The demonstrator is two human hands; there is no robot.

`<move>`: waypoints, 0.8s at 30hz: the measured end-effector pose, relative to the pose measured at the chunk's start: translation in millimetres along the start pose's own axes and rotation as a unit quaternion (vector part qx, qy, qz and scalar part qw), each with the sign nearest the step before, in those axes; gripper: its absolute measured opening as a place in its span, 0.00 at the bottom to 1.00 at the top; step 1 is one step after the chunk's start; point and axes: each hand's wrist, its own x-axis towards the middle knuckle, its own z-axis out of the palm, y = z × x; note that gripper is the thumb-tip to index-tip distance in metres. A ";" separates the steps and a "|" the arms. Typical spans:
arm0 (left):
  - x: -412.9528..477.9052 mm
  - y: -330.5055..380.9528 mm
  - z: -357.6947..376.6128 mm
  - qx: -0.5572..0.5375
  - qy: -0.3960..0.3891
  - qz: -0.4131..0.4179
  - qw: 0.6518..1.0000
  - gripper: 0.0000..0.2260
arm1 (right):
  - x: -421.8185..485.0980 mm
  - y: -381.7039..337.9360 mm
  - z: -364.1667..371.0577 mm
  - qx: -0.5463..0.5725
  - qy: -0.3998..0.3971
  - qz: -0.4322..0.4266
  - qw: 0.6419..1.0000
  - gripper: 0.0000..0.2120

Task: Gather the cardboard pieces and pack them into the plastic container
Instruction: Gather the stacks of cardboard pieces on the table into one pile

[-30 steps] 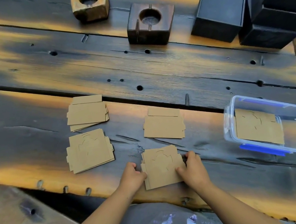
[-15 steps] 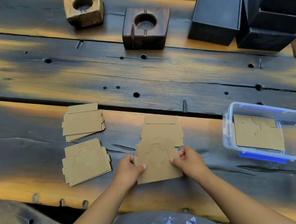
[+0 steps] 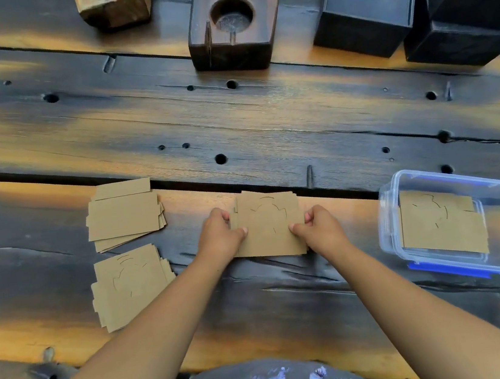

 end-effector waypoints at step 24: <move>-14.2 -10.8 16.7 -0.090 -0.048 -0.107 0.989 0.06 | -17.4 2.9 5.9 -0.041 0.000 0.022 0.999 0.23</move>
